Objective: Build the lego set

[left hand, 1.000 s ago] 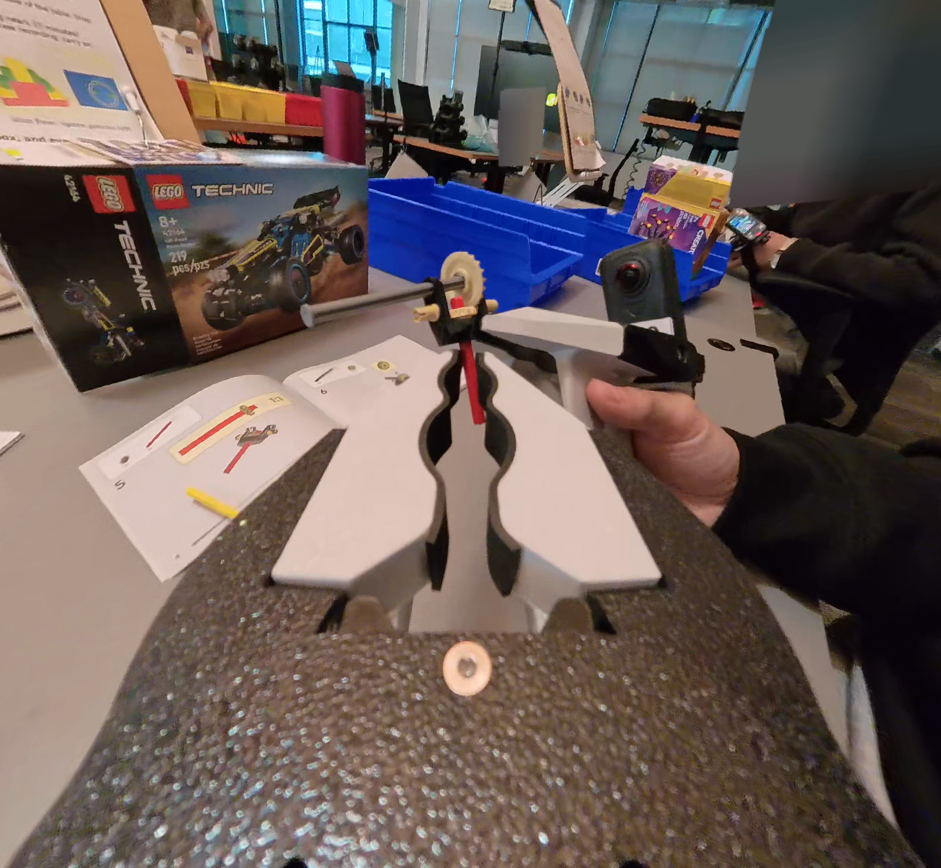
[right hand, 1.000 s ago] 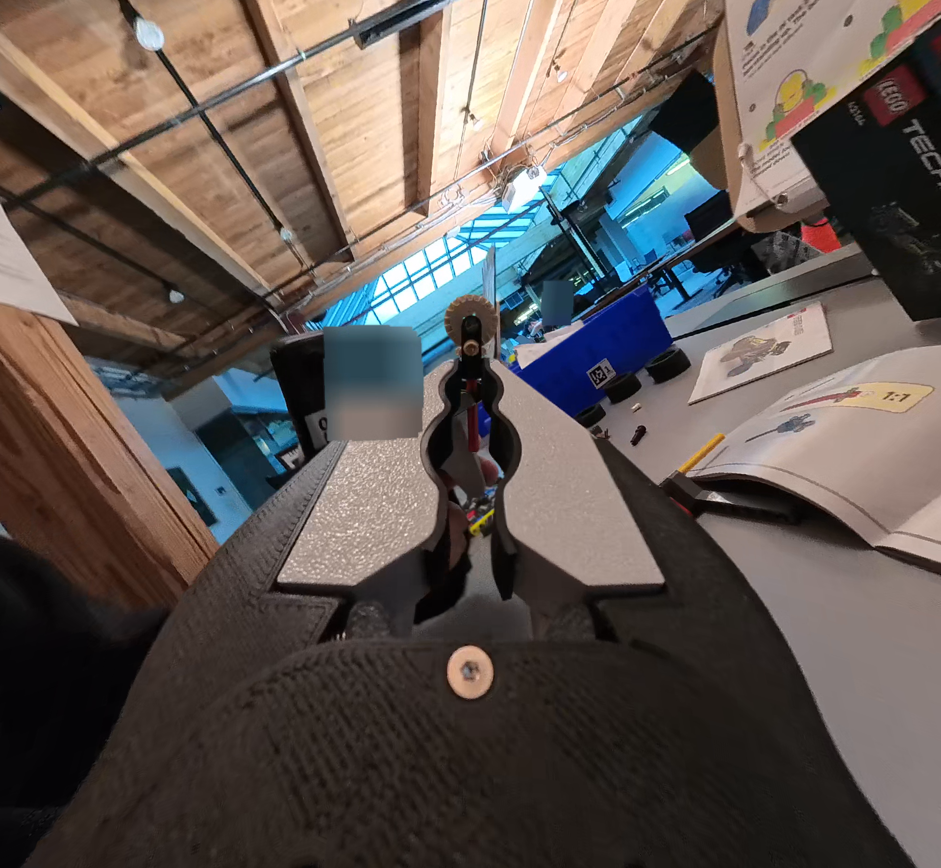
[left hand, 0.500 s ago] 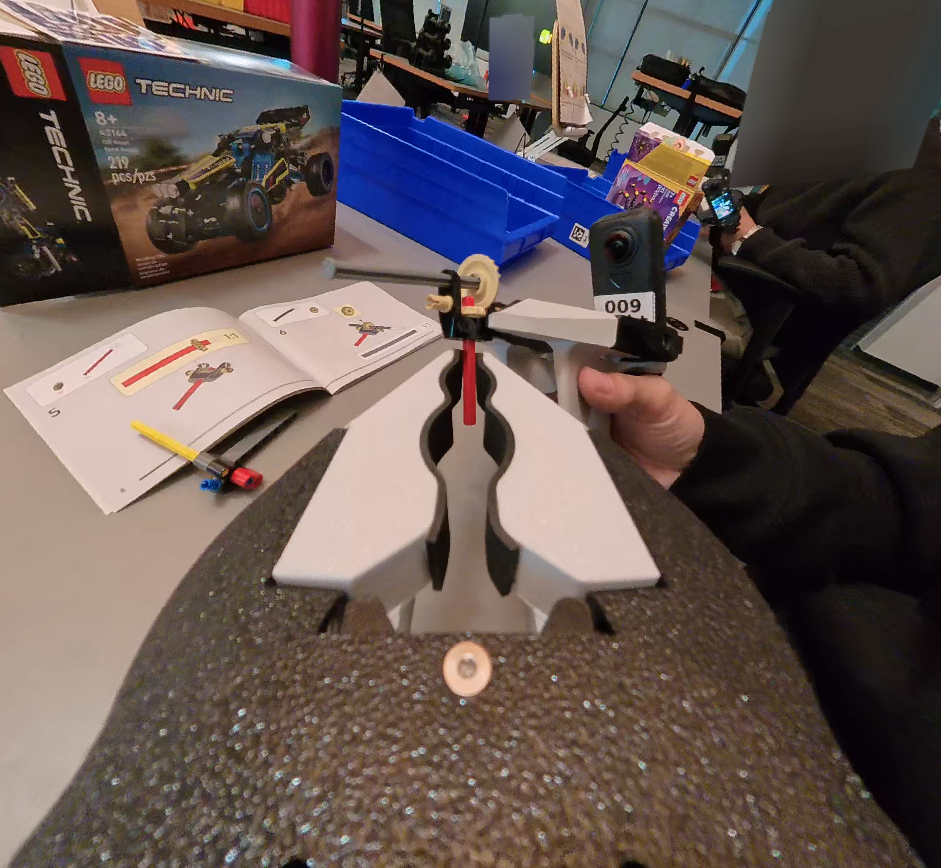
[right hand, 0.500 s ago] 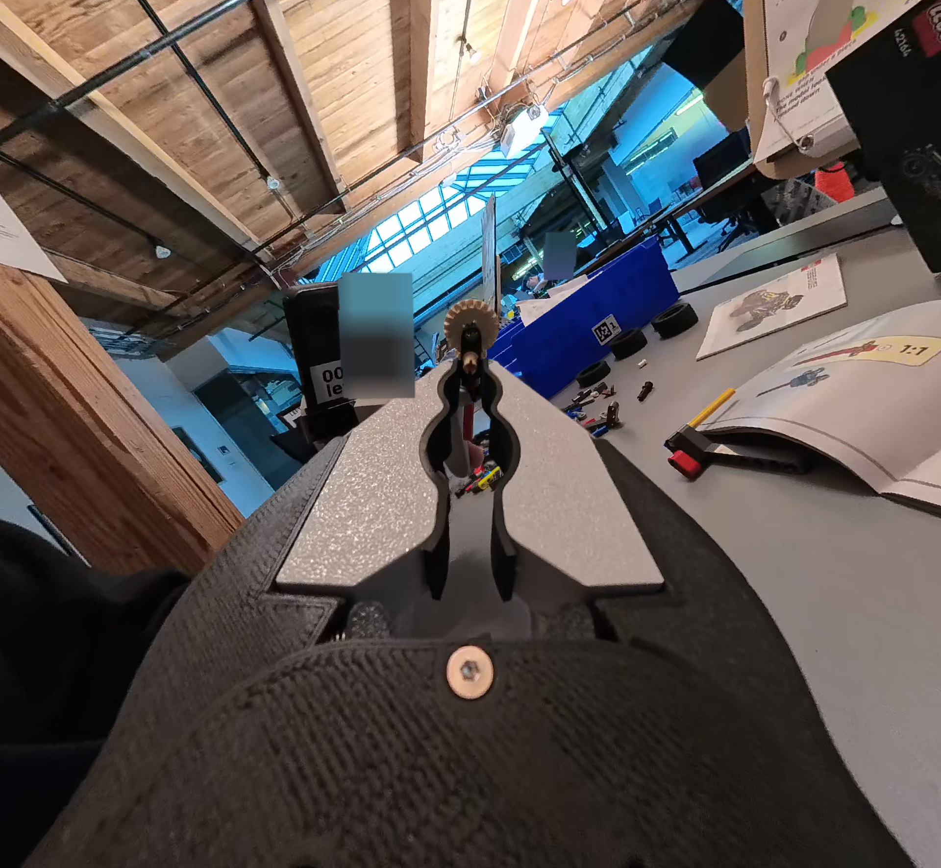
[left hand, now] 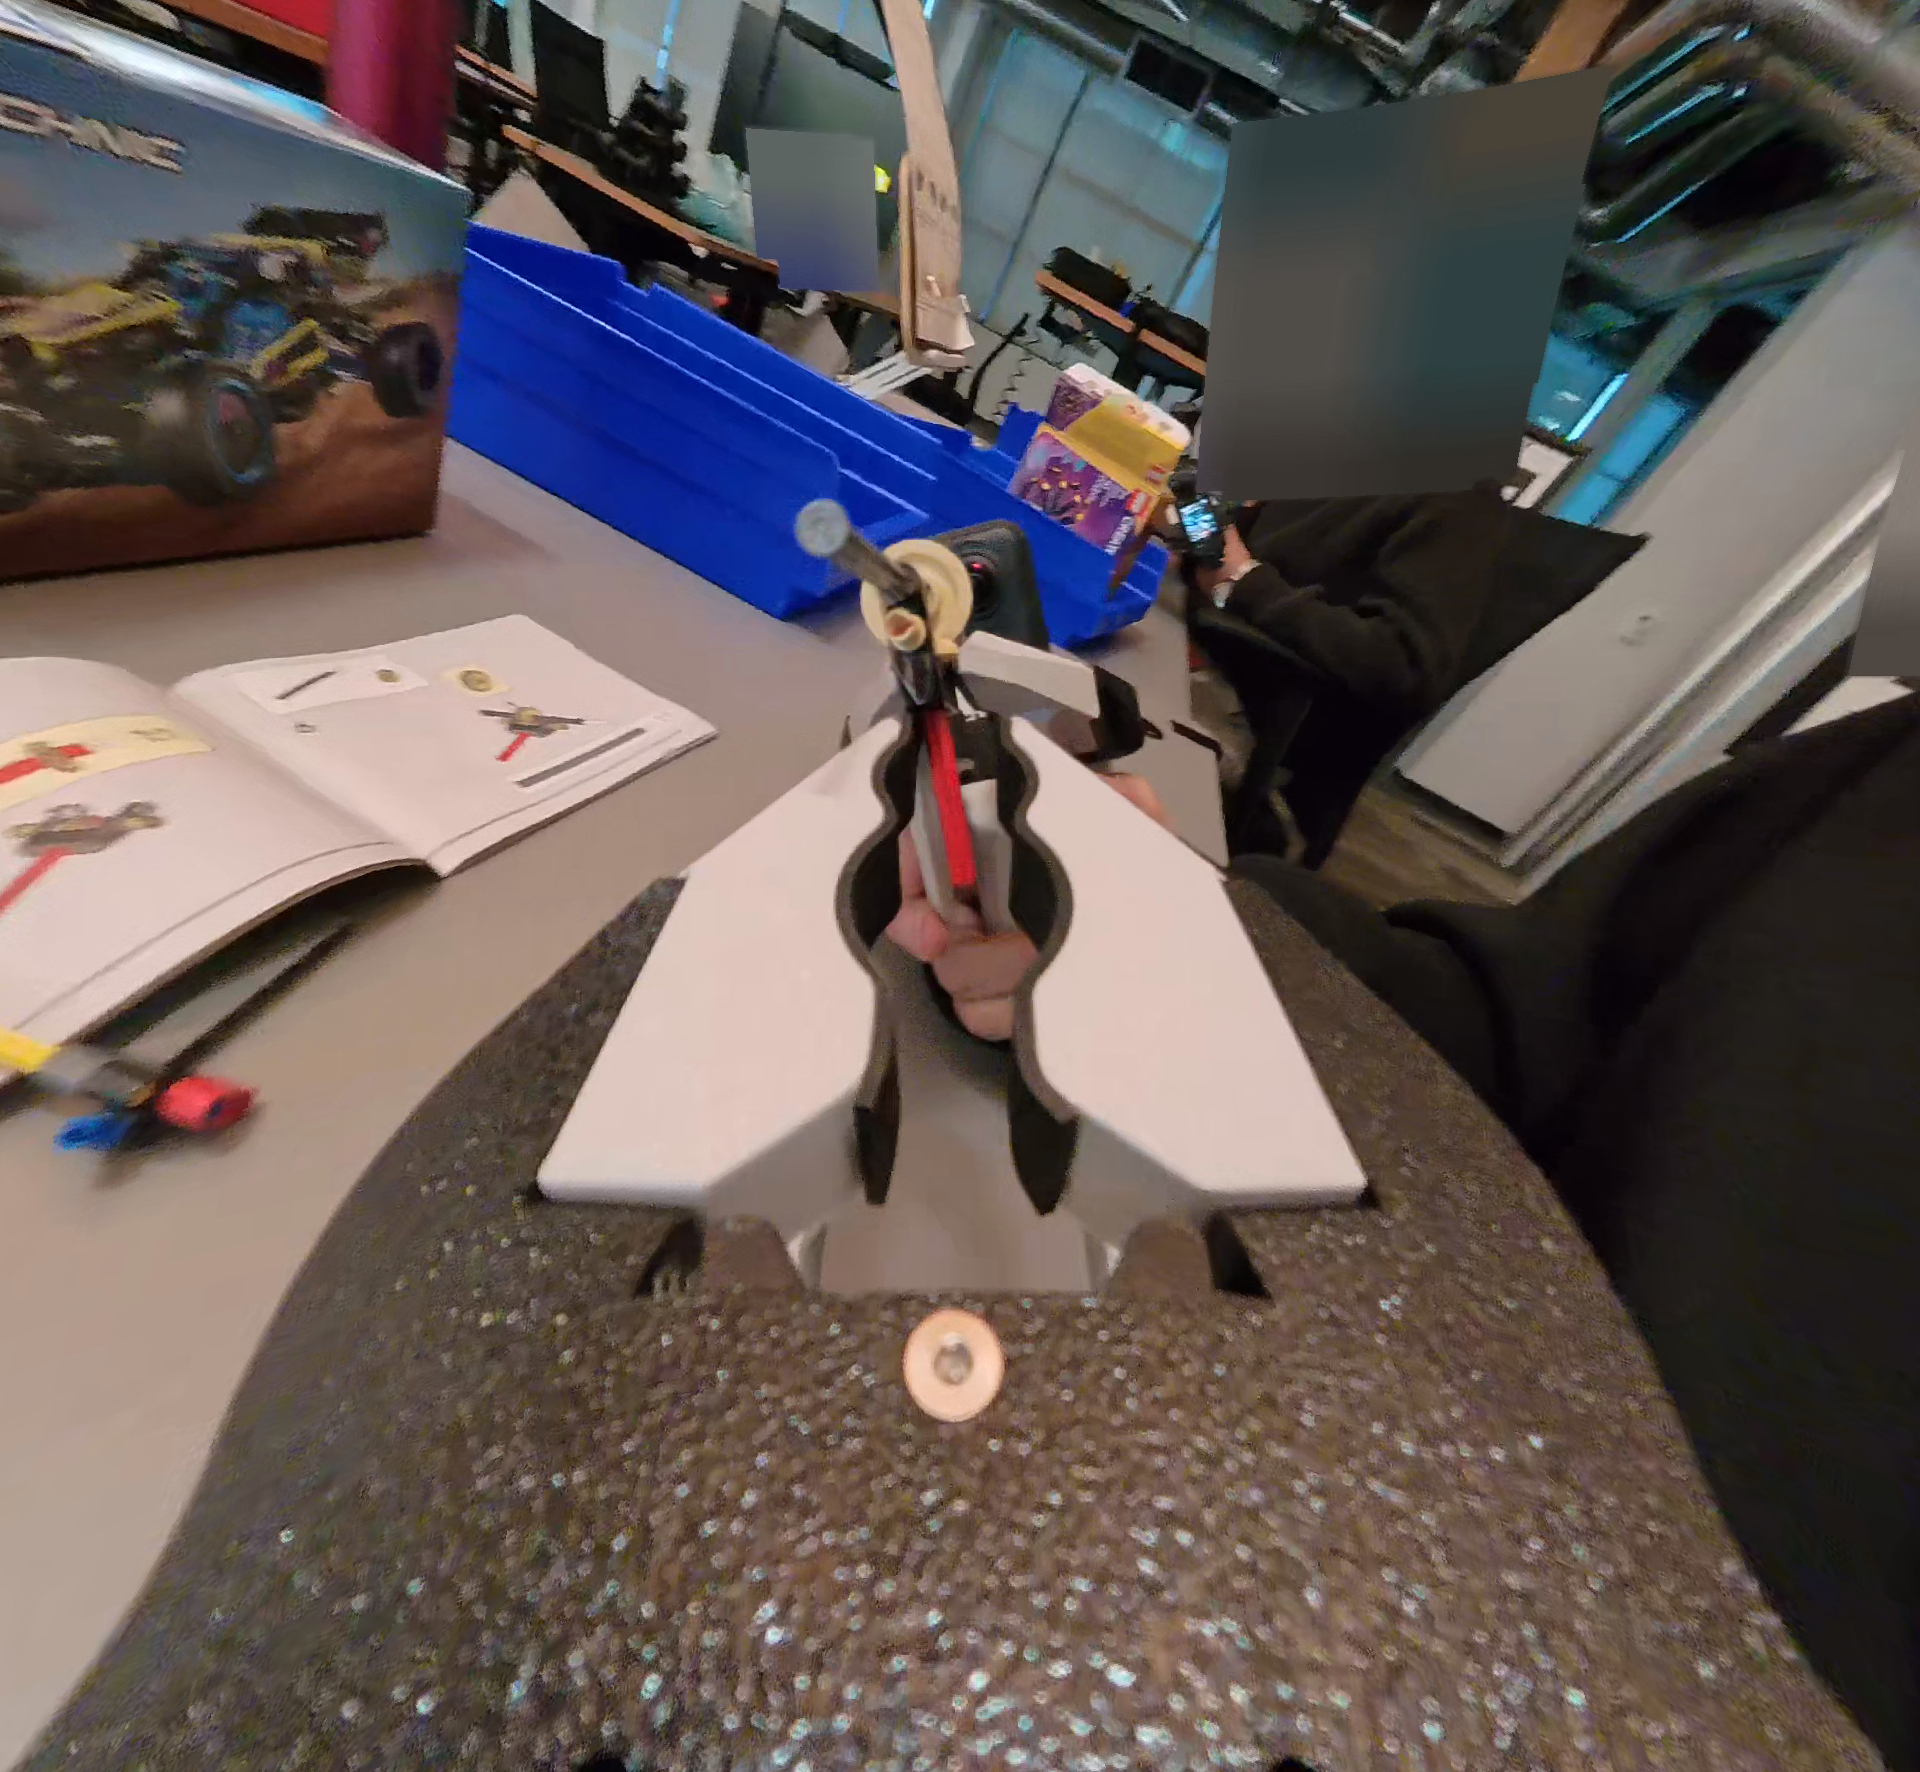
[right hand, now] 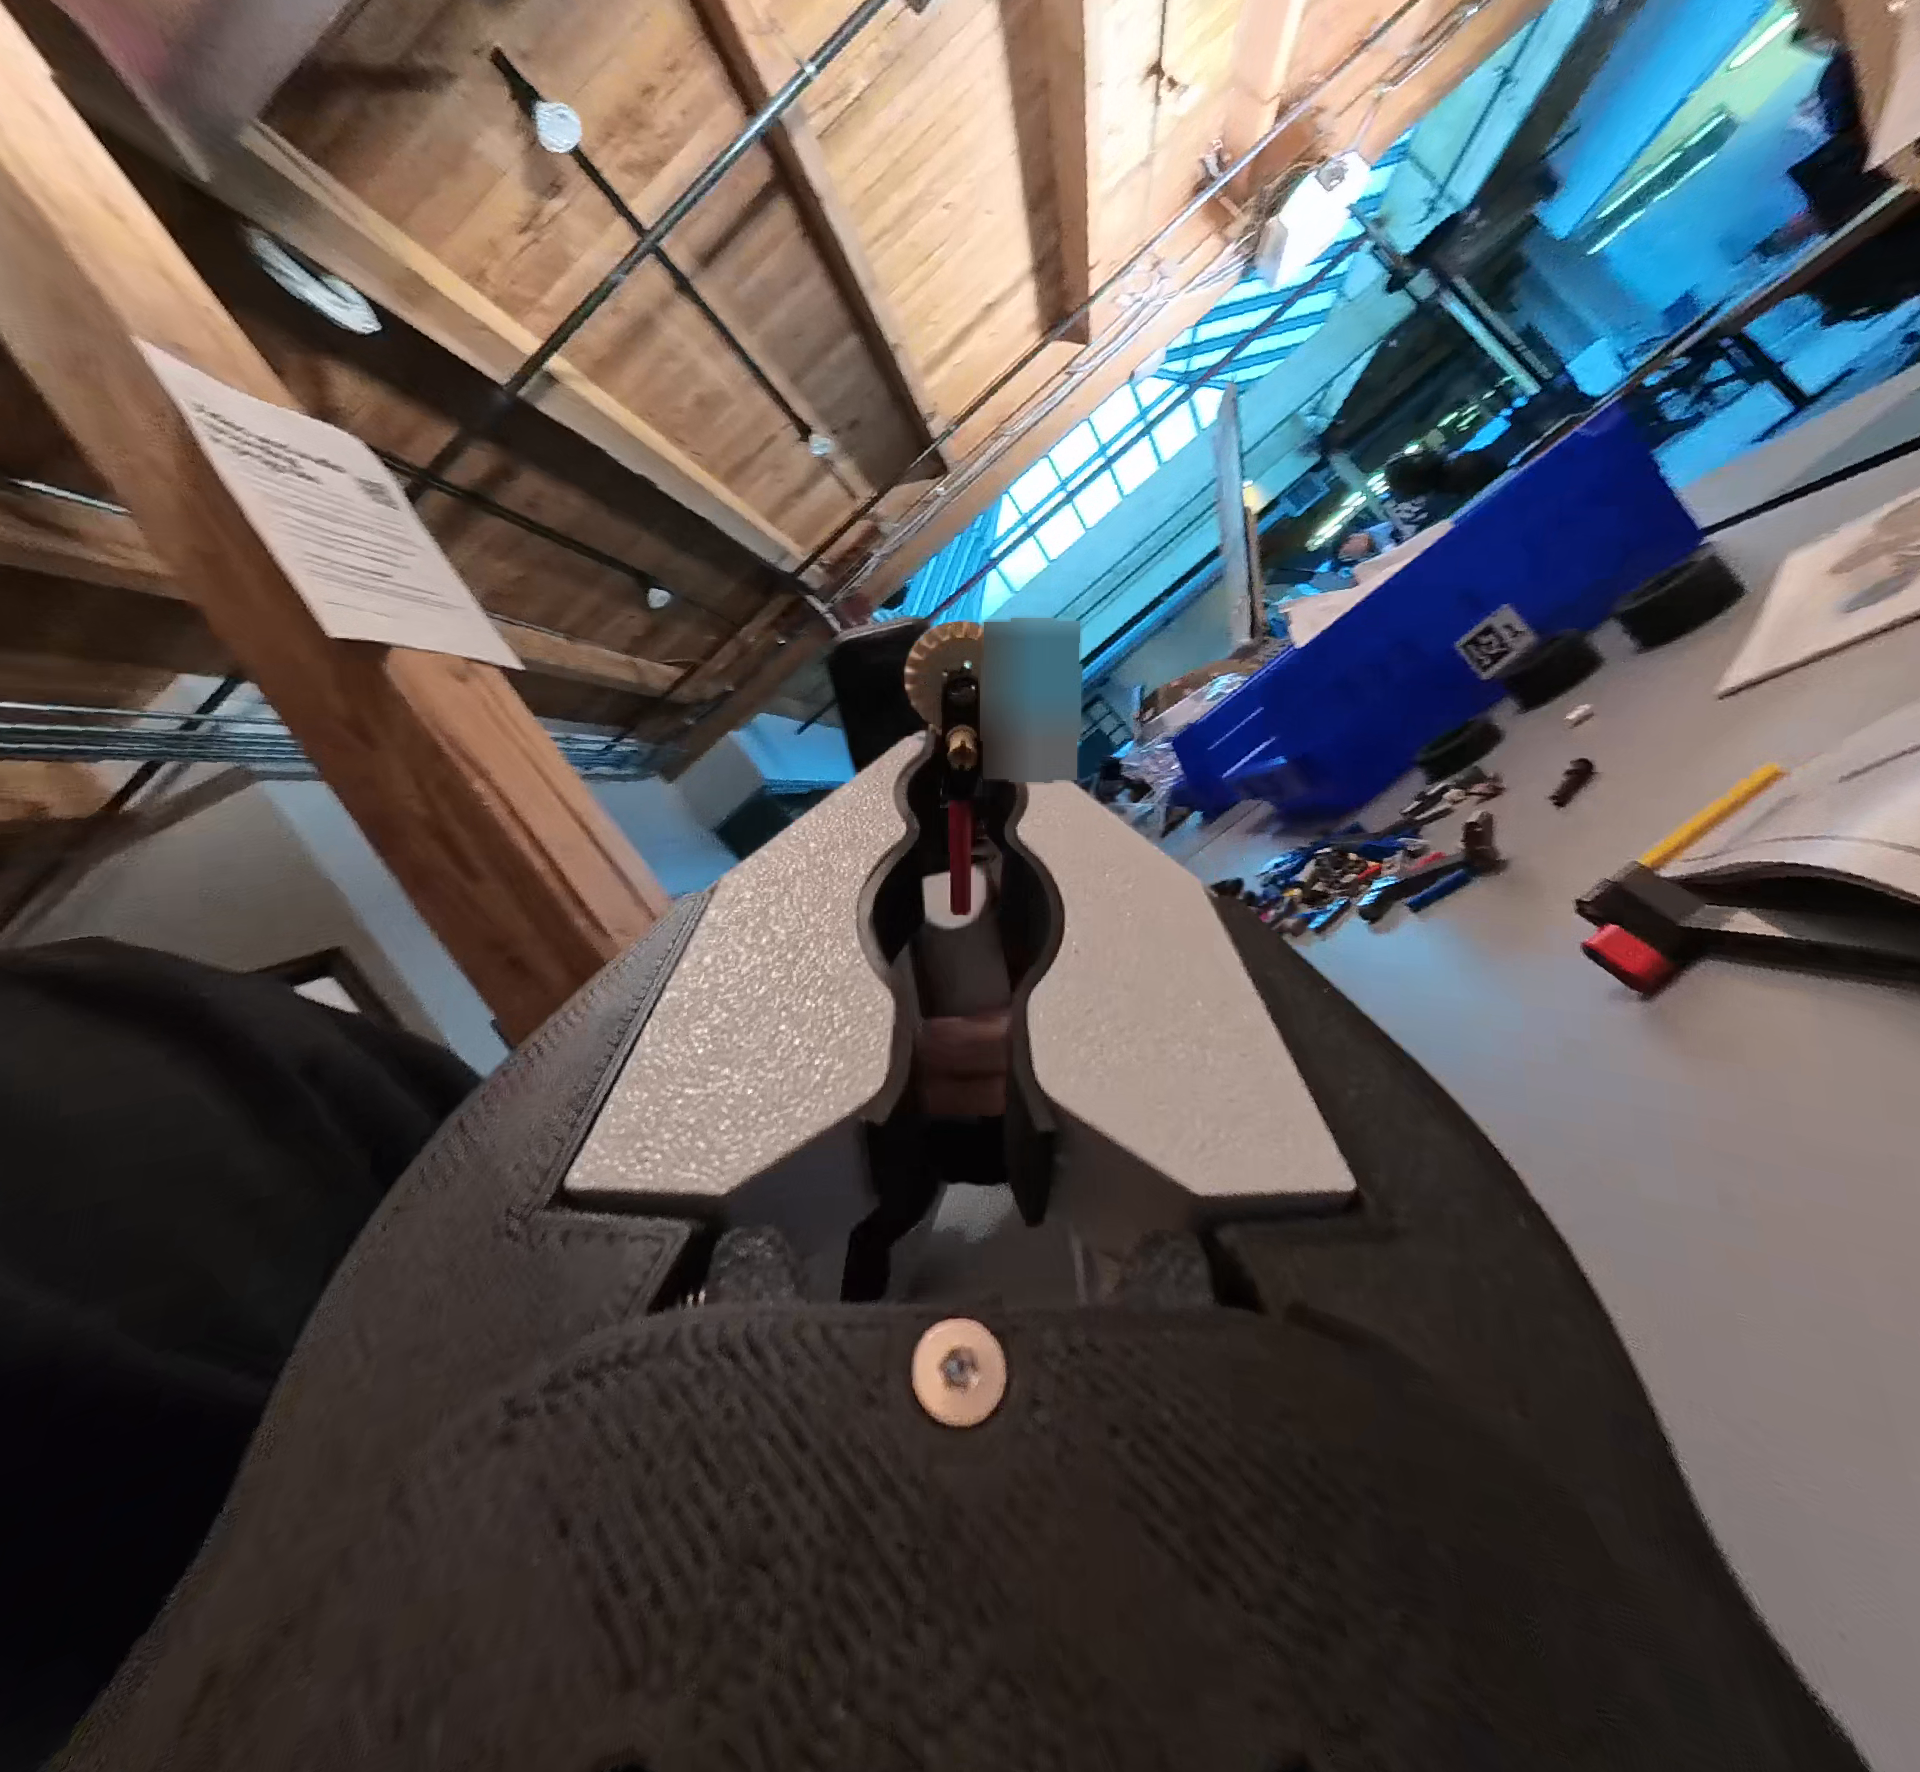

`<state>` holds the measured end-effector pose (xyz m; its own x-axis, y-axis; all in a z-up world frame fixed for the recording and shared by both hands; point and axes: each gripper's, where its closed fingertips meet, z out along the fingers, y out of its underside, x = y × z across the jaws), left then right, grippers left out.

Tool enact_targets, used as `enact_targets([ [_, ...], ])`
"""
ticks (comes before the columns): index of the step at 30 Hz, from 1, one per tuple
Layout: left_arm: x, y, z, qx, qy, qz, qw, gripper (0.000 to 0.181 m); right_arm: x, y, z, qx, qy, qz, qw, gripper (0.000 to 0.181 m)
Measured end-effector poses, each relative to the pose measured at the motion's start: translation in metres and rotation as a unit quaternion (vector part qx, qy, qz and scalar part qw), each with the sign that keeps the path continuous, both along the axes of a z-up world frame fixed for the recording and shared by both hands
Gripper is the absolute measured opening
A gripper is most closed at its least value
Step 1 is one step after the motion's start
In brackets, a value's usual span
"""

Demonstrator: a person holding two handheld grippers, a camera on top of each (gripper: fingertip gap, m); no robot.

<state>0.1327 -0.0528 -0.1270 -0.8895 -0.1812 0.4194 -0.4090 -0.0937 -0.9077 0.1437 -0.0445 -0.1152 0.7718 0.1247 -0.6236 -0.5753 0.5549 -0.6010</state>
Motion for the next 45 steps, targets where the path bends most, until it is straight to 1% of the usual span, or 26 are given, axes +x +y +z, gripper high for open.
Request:
enact_targets([
  [2,-0.001,-0.004,0.000,0.005,0.000,-0.005,1.000,0.003,-0.003,-0.001,0.004,0.008,-0.012,0.006,1.000,0.006],
  [3,0.003,-0.004,-0.002,0.021,-0.019,0.012,1.000,0.002,-0.001,-0.002,0.003,0.002,-0.011,-0.003,1.000,0.005],
  [5,0.013,0.001,-0.005,0.077,-0.092,0.073,0.990,0.001,0.006,-0.001,-0.003,-0.018,0.003,-0.032,0.999,0.008],
  [6,0.021,0.006,-0.004,0.119,-0.151,0.120,0.974,0.001,0.011,-0.002,-0.005,-0.025,0.011,-0.046,0.999,0.013],
  [7,0.031,0.016,-0.002,0.180,-0.227,0.178,0.940,0.000,0.013,-0.002,-0.006,-0.031,0.015,-0.056,0.998,0.025],
  [8,0.039,0.027,0.001,0.255,-0.314,0.230,0.885,0.000,0.014,-0.002,-0.007,-0.039,0.016,-0.062,0.997,0.034],
  [9,0.042,0.035,0.007,0.327,-0.404,0.264,0.813,0.001,0.014,0.000,-0.008,-0.049,0.013,-0.066,0.997,0.037],
  [10,0.043,0.040,0.015,0.386,-0.484,0.287,0.731,0.001,0.014,0.001,-0.009,-0.061,0.007,-0.068,0.996,0.039],
  [11,0.041,0.042,0.022,0.430,-0.548,0.298,0.653,0.001,0.012,0.002,-0.007,-0.067,-0.003,-0.065,0.996,0.044],
  [12,0.037,0.040,0.025,0.459,-0.597,0.296,0.588,0.001,0.009,0.002,-0.003,-0.065,-0.013,-0.061,0.996,0.046],
  [14,0.030,0.034,0.028,0.482,-0.665,0.291,0.492,0.000,0.007,-0.002,0.003,-0.068,-0.025,-0.056,0.996,0.044],
  [16,0.024,0.030,0.028,0.488,-0.707,0.289,0.422,0.001,0.005,-0.007,0.004,-0.077,-0.024,-0.042,0.996,0.047],
  [17,0.022,0.029,0.027,0.488,-0.720,0.291,0.399,0.001,0.006,-0.008,0.001,-0.087,-0.012,-0.035,0.996,0.048],
  [19,0.021,0.028,0.024,0.491,-0.730,0.296,0.373,0.001,0.006,-0.006,-0.008,-0.111,0.024,-0.006,0.993,0.051],
  [21,0.020,0.026,0.021,0.490,-0.740,0.297,0.353,0.001,-0.001,-0.001,-0.009,-0.100,0.056,0.038,0.993,0.049],
  [24,0.021,0.023,0.014,0.491,-0.750,0.290,0.334,0.001,-0.003,0.003,-0.004,-0.064,0.082,0.057,0.993,0.041],
  [27,0.021,0.022,0.014,0.488,-0.755,0.294,0.325,0.001,-0.009,0.012,-0.011,-0.086,0.084,0.078,0.990,0.028],
  [28,0.021,0.022,0.013,0.489,-0.754,0.292,0.327,0.001,-0.011,0.013,-0.010,-0.084,0.078,0.084,0.990,0.014],
  [29,0.020,0.022,0.013,0.489,-0.755,0.291,0.327,0.001,-0.012,0.012,-0.007,-0.073,0.074,0.084,0.991,0.007],
  [31,0.019,0.021,0.013,0.486,-0.758,0.292,0.323,0.001,-0.008,0.009,-0.004,-0.055,0.081,0.075,0.992,0.006],
  [36,0.020,0.021,0.011,0.486,-0.760,0.287,0.323,0.001,-0.008,0.009,-0.007,-0.064,0.080,0.073,0.992,0.006],
  [38,0.020,0.020,0.008,0.479,-0.760,0.281,0.337,0.001,-0.007,0.009,-0.010,-0.076,0.070,0.069,0.992,0.006],
  [39,0.020,0.020,0.006,0.473,-0.755,0.277,0.360,0.001,-0.007,0.009,-0.011,-0.083,0.064,0.066,0.992,0.006],
  [40,0.020,0.020,0.003,0.466,-0.742,0.274,0.397,0.001,-0.006,0.009,-0.013,-0.092,0.057,0.060,0.992,0.006],
  [43,0.018,0.023,-0.002,0.434,-0.675,0.258,0.537,0.012,-0.003,0.005,-0.015,-0.116,0.035,0.038,0.992,0.005],
  [45,0.017,0.025,-0.004,0.407,-0.609,0.241,0.637,0.018,-0.004,0.002,-0.012,-0.121,0.013,0.028,0.992,0.005],
])
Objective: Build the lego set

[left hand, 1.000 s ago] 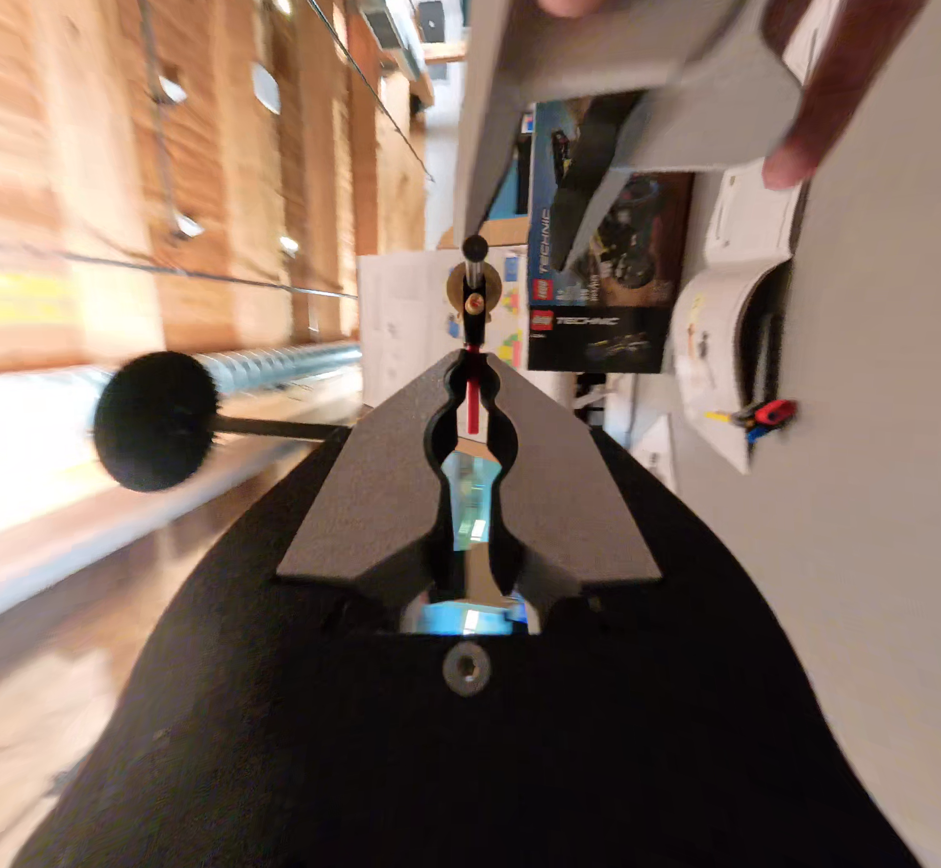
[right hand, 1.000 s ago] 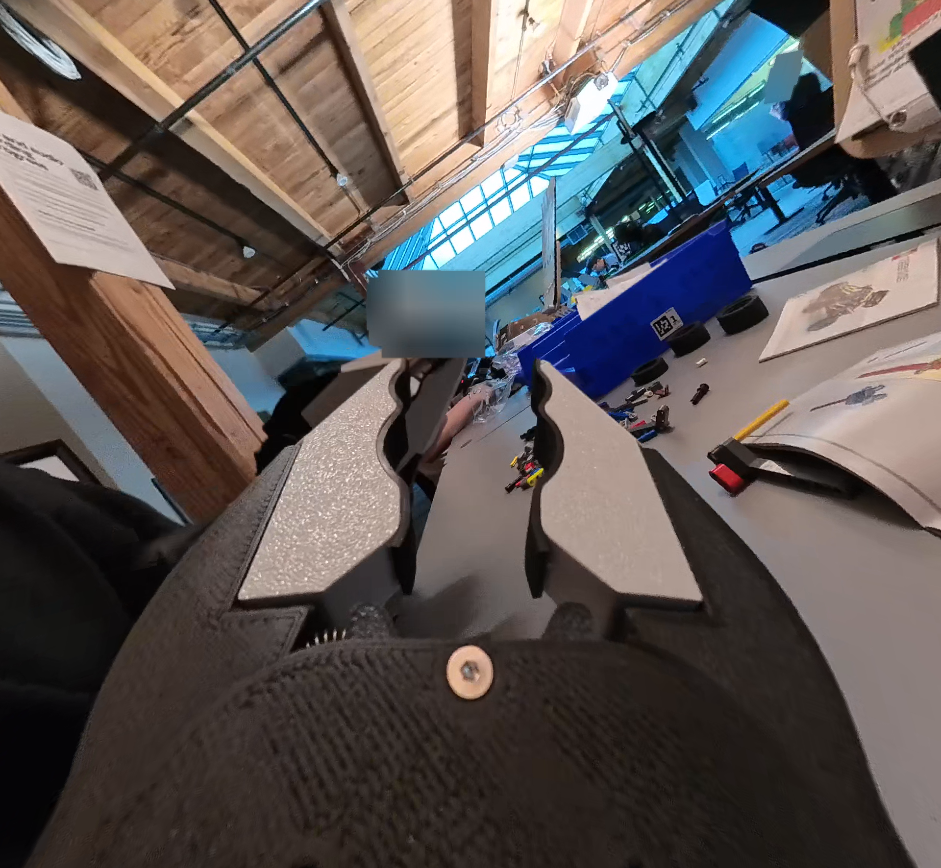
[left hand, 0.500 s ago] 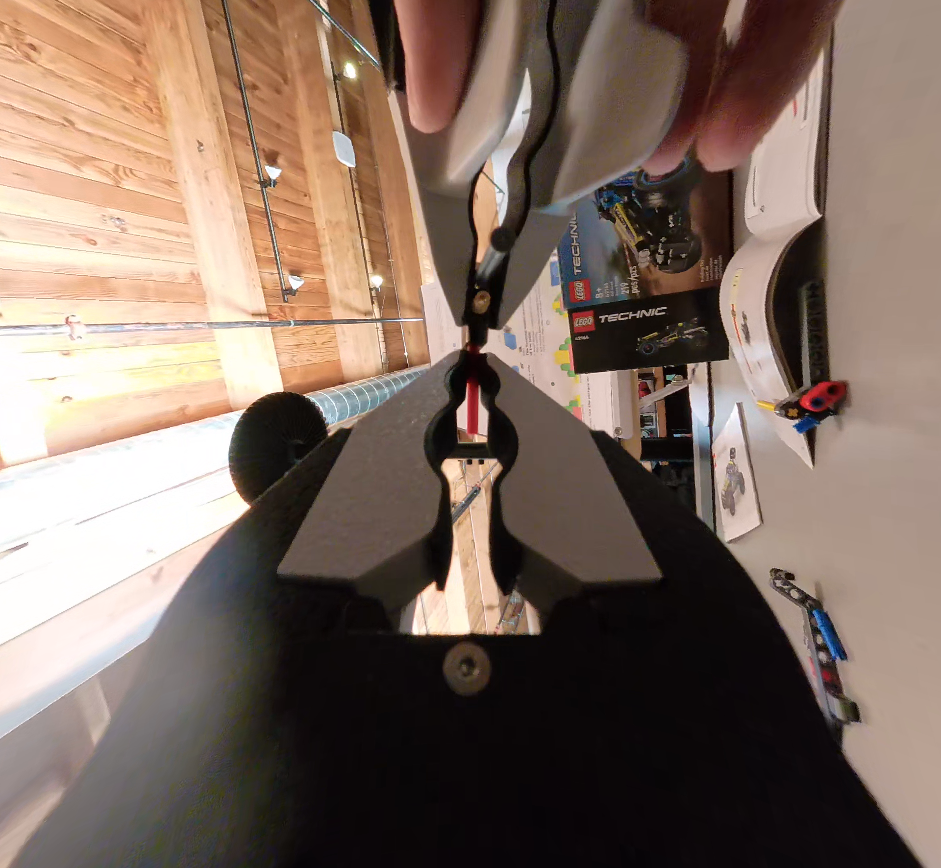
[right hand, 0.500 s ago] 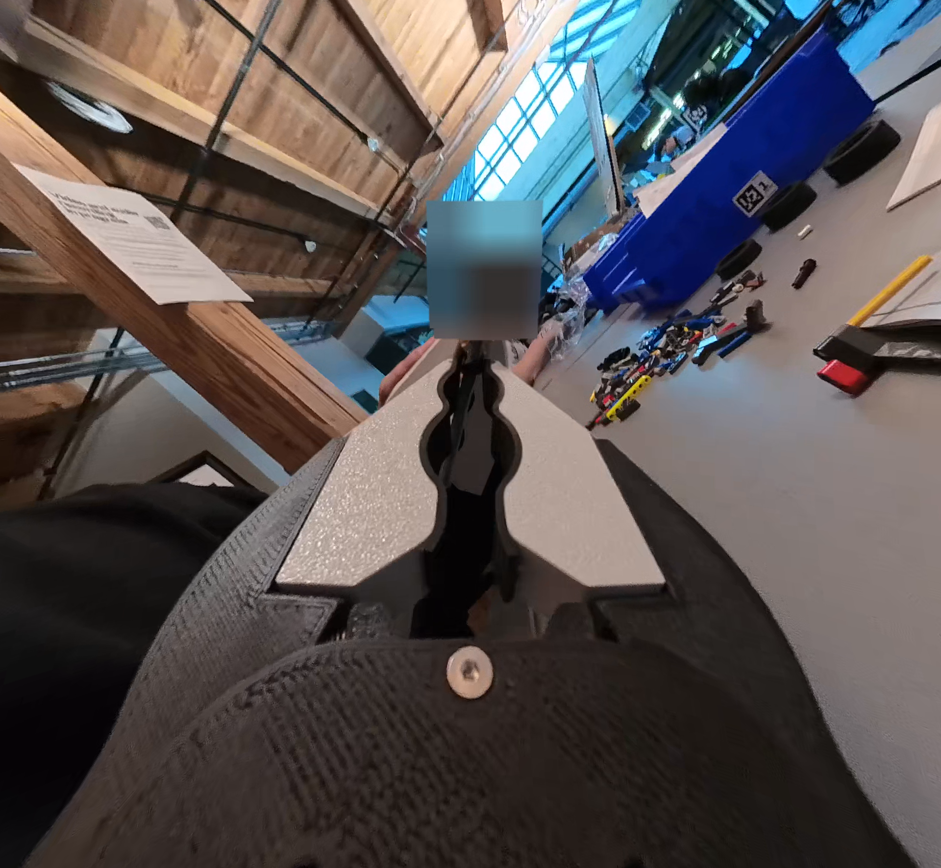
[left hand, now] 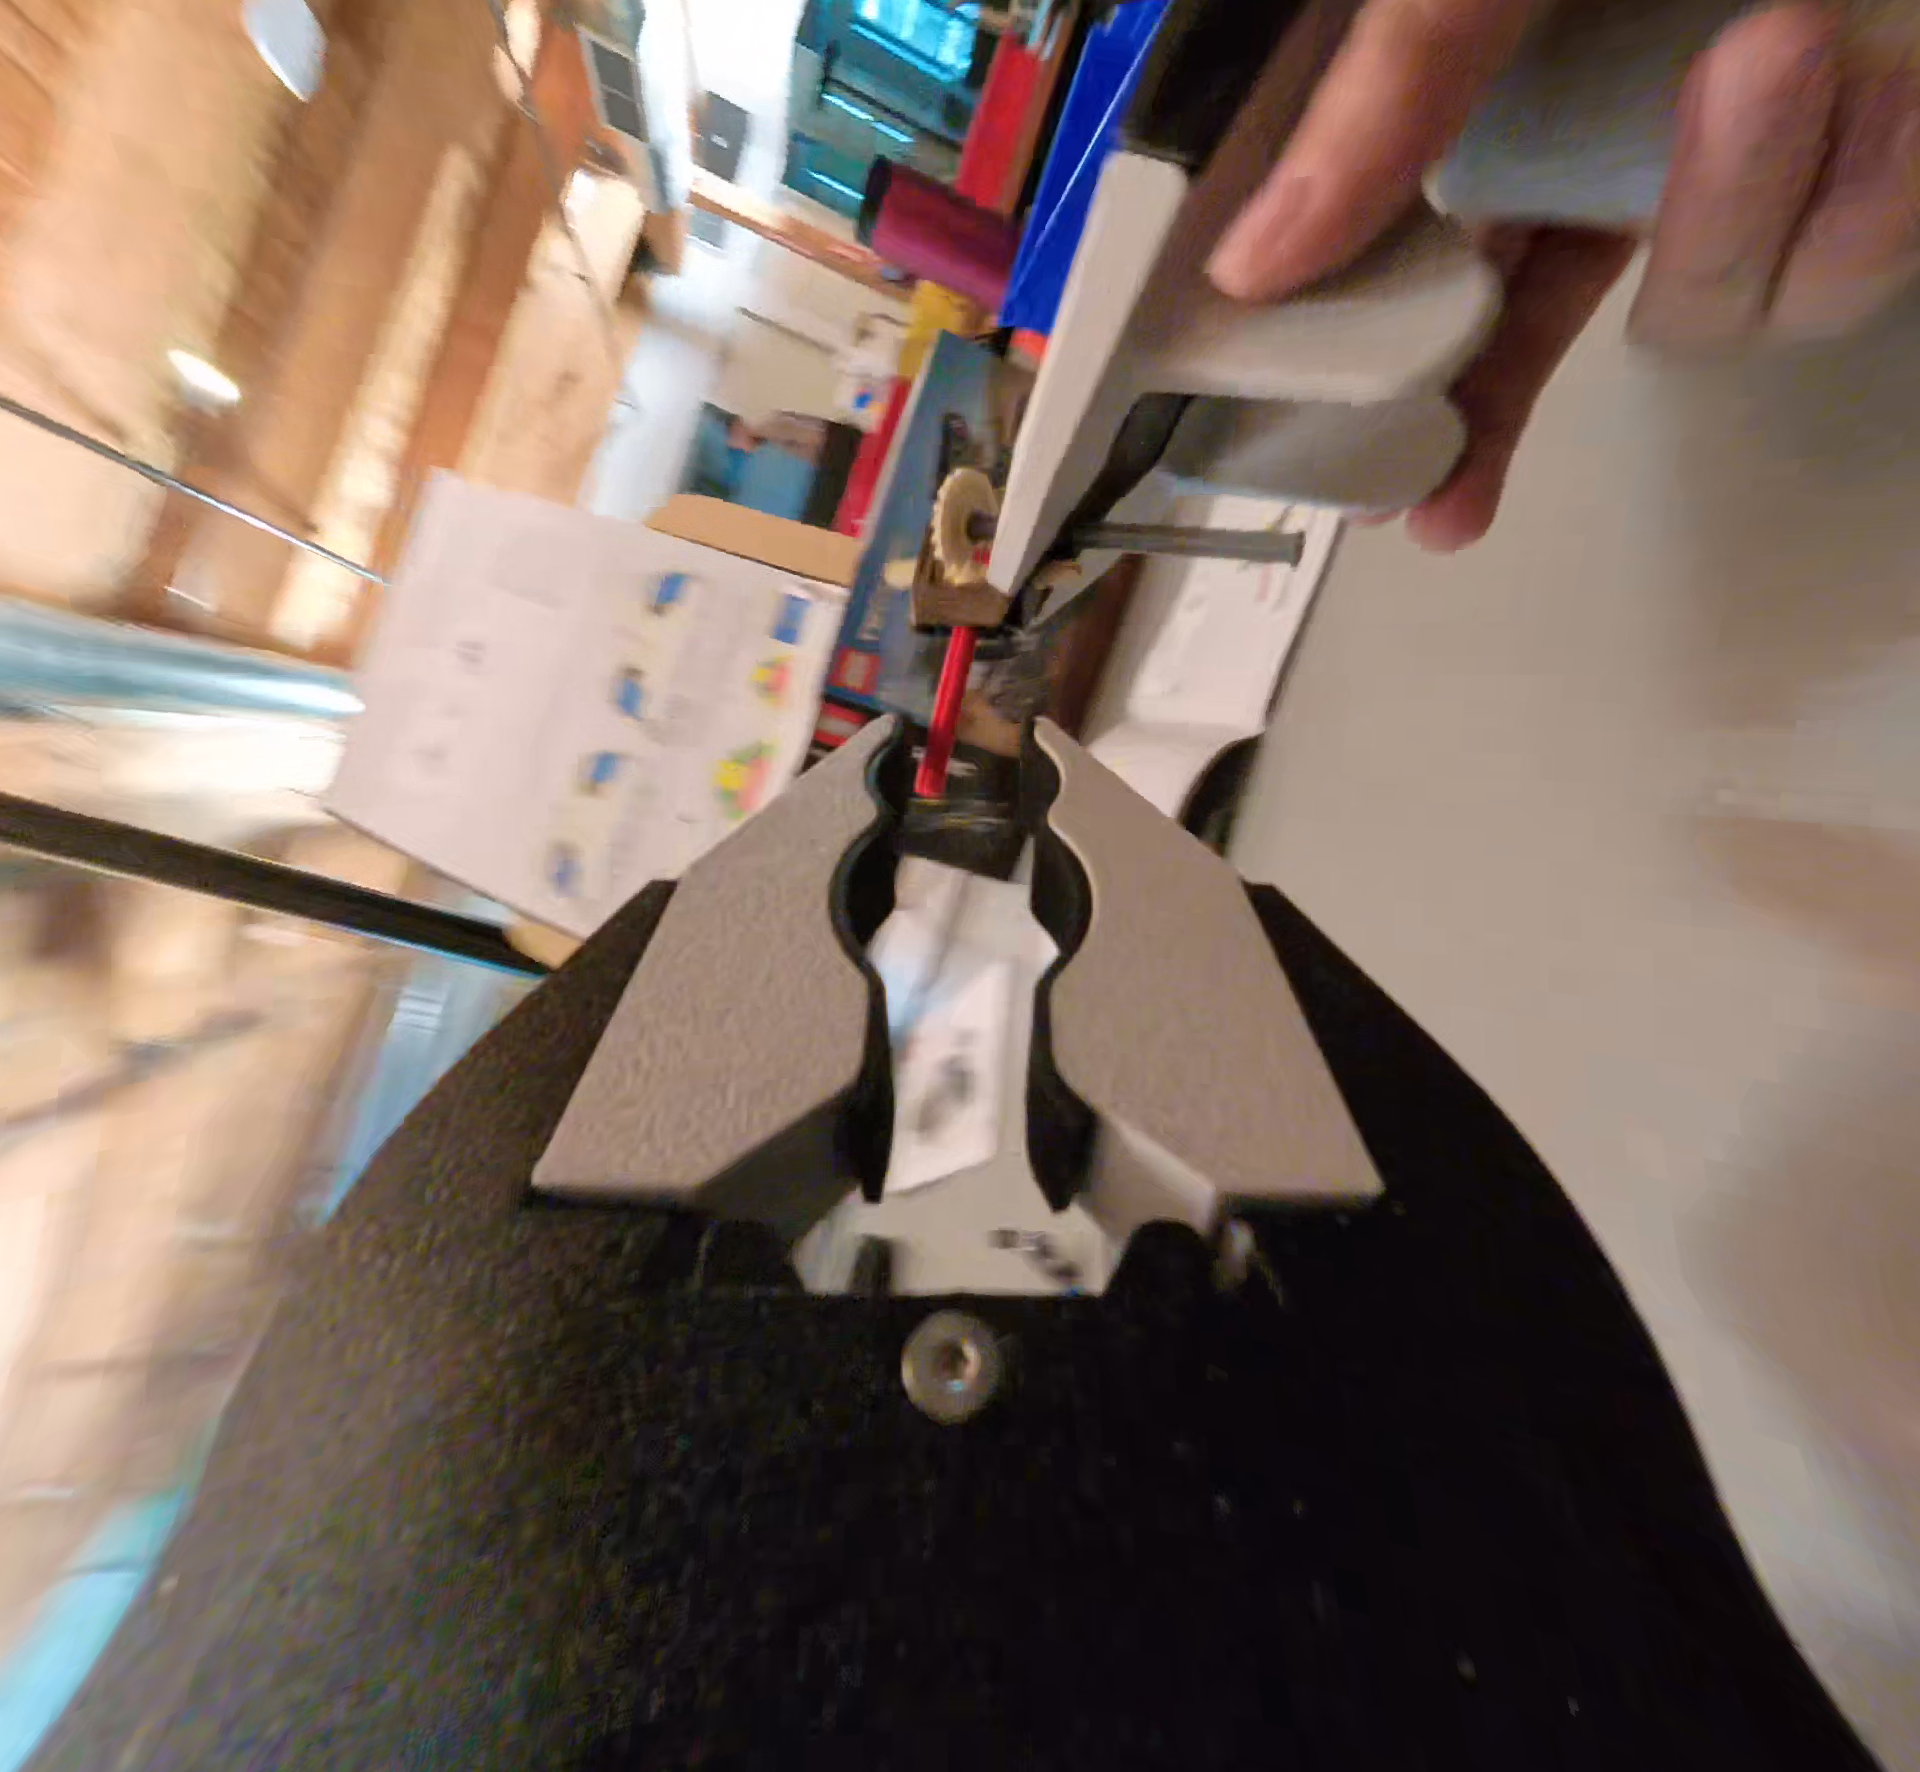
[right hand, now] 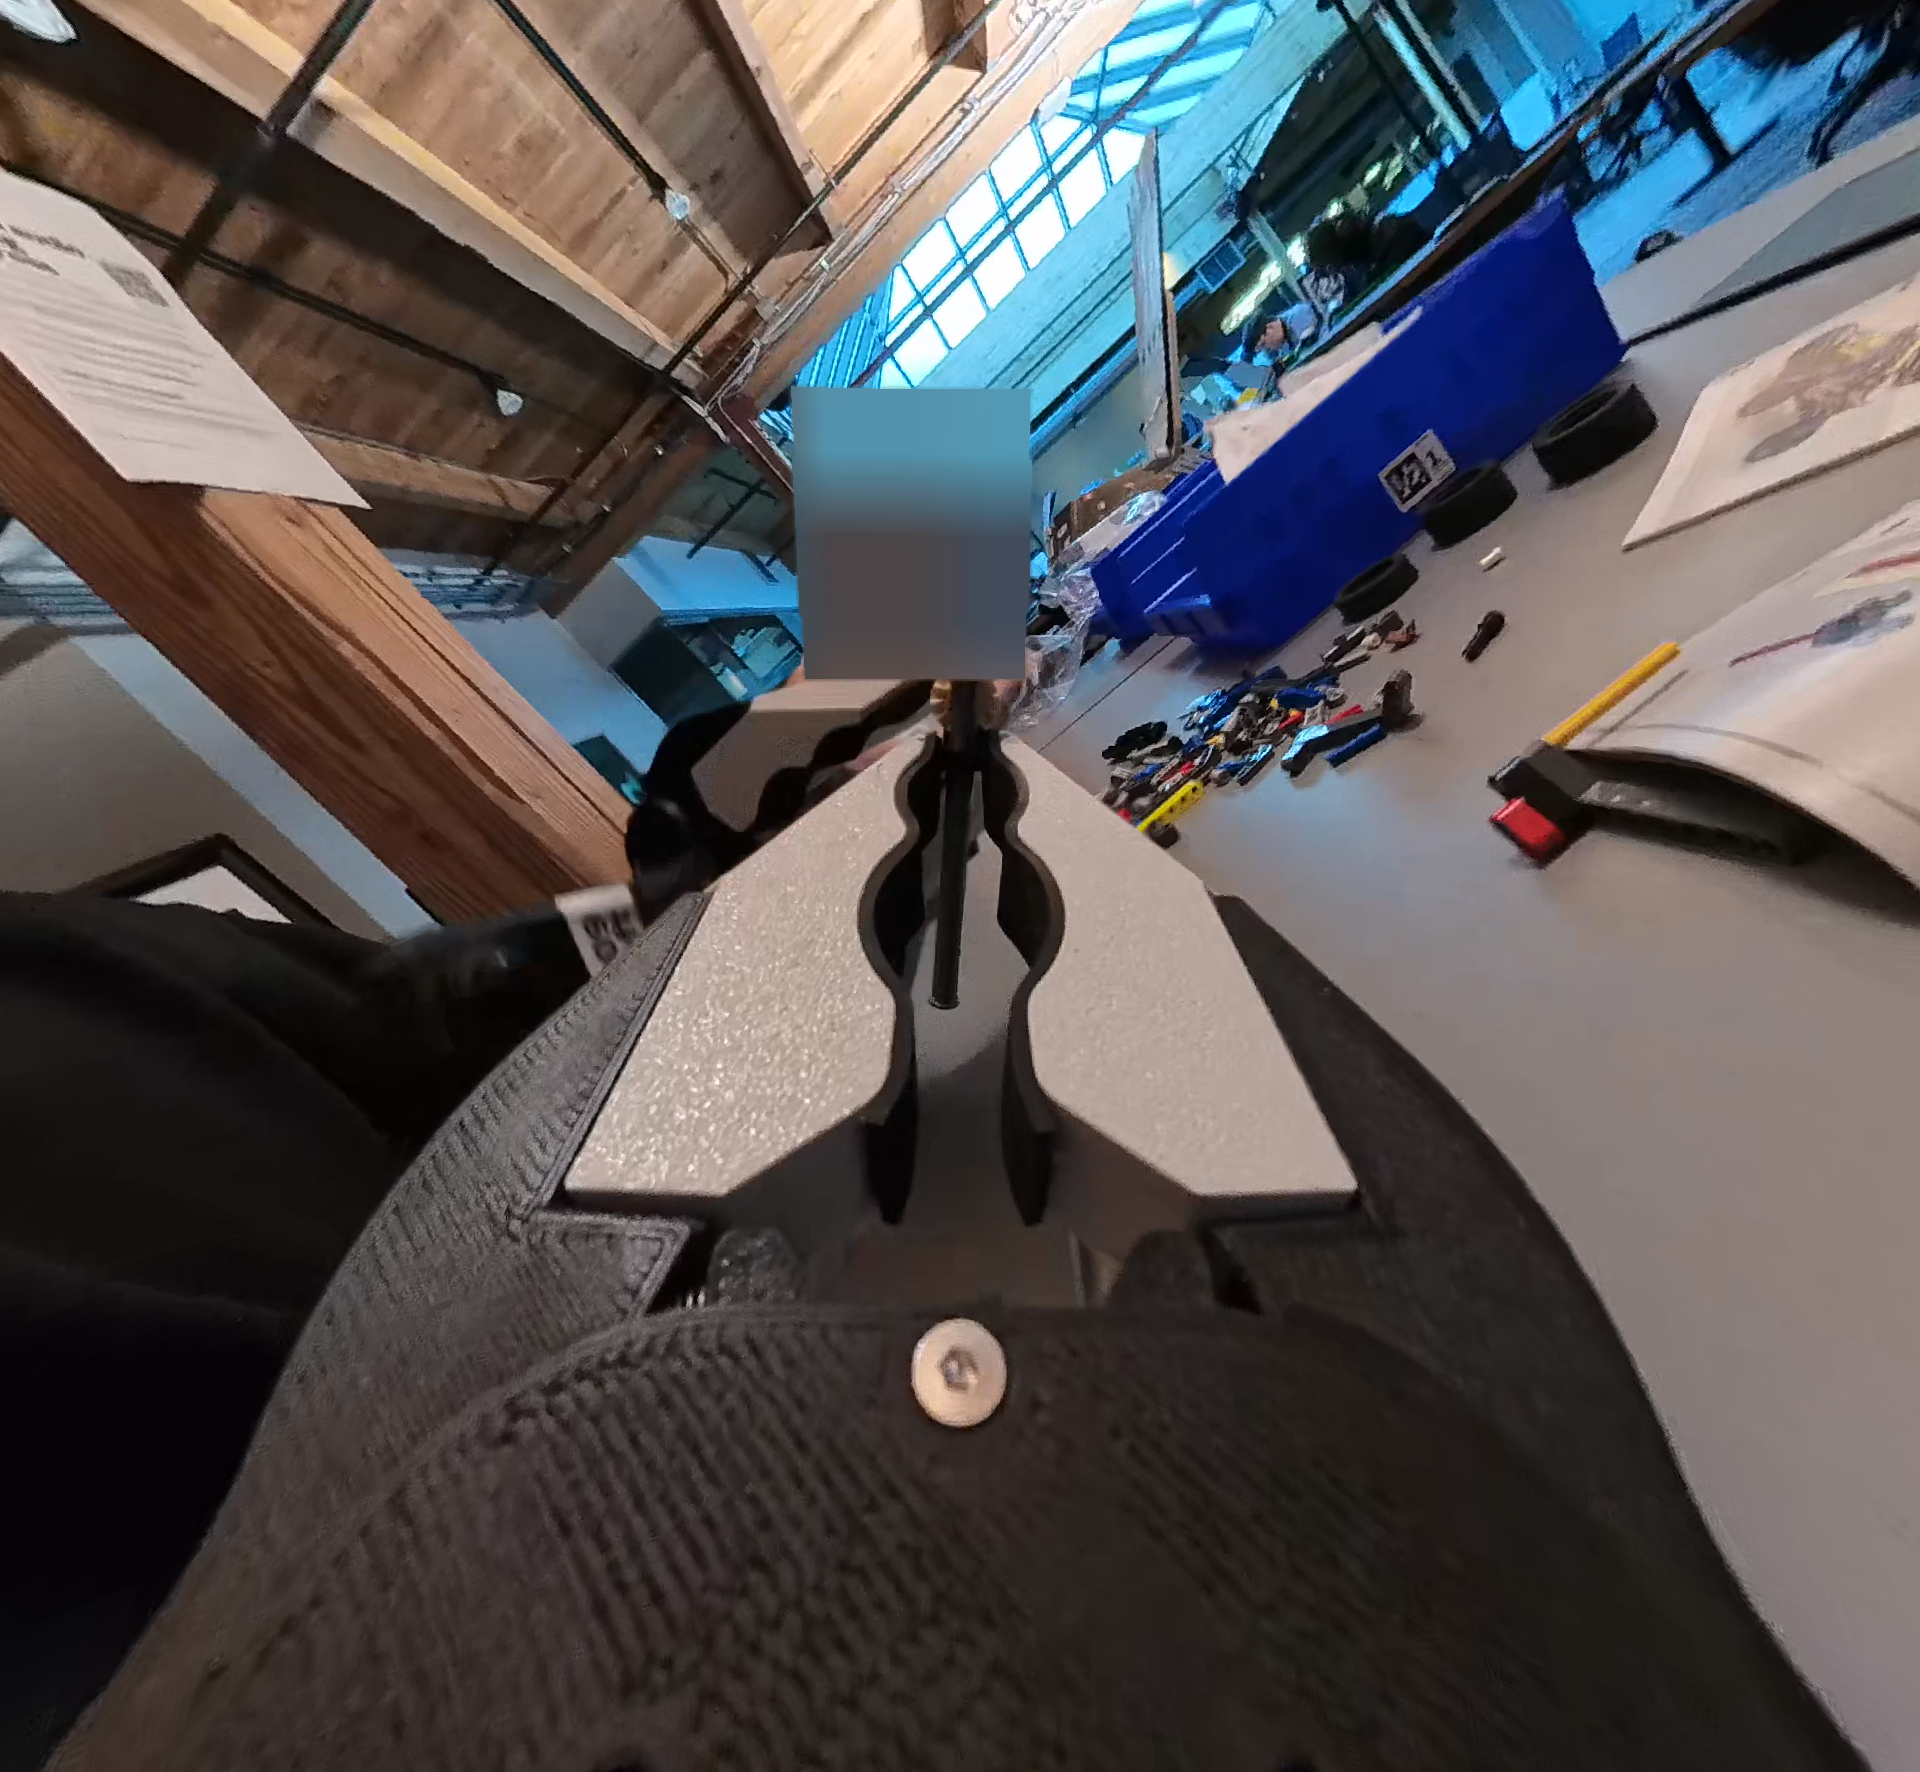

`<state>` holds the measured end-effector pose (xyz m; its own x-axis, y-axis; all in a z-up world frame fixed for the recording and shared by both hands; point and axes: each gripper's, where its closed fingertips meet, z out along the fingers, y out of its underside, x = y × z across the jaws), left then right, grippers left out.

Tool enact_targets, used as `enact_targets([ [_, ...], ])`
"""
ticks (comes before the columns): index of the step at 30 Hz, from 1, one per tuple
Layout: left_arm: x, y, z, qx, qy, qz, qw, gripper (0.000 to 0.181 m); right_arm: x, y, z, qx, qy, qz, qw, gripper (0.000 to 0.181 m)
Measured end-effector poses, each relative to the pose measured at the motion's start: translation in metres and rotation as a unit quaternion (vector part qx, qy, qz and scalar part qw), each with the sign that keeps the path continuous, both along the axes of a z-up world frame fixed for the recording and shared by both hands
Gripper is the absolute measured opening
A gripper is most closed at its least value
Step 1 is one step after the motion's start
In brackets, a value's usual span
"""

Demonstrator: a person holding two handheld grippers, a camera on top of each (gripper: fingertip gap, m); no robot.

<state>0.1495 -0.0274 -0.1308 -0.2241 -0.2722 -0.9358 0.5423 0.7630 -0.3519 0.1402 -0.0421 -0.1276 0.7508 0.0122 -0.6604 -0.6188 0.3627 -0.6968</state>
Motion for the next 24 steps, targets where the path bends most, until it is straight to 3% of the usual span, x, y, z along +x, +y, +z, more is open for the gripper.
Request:
enact_targets([
  [2,-0.002,0.000,-0.004,-0.070,0.132,-0.033,0.988,0.023,0.000,-0.001,0.001,-0.012,-0.033,-0.012,0.999,0.005],
  [3,-0.007,-0.002,-0.005,-0.108,0.206,-0.059,0.971,0.025,-0.002,0.000,0.000,-0.024,-0.054,-0.013,0.998,0.005],
  [6,-0.013,-0.001,0.003,-0.239,0.387,-0.114,0.883,0.033,-0.006,0.001,0.004,-0.038,-0.115,-0.029,0.992,0.005],
  [8,-0.013,0.001,0.006,-0.295,0.458,-0.137,0.827,0.031,-0.010,0.003,0.005,-0.046,-0.138,-0.029,0.989,0.005],
  [16,-0.019,-0.008,0.005,-0.384,0.592,-0.197,0.681,0.014,-0.014,0.015,-0.005,-0.062,-0.127,-0.011,0.990,0.006],
  [18,-0.016,-0.007,0.005,-0.400,0.602,-0.198,0.662,0.008,-0.014,0.017,-0.006,-0.058,-0.121,-0.010,0.991,0.006],
  [24,-0.014,-0.008,0.001,-0.398,0.621,-0.209,0.642,0.010,-0.010,0.016,-0.007,-0.050,-0.101,-0.010,0.994,0.006],
])
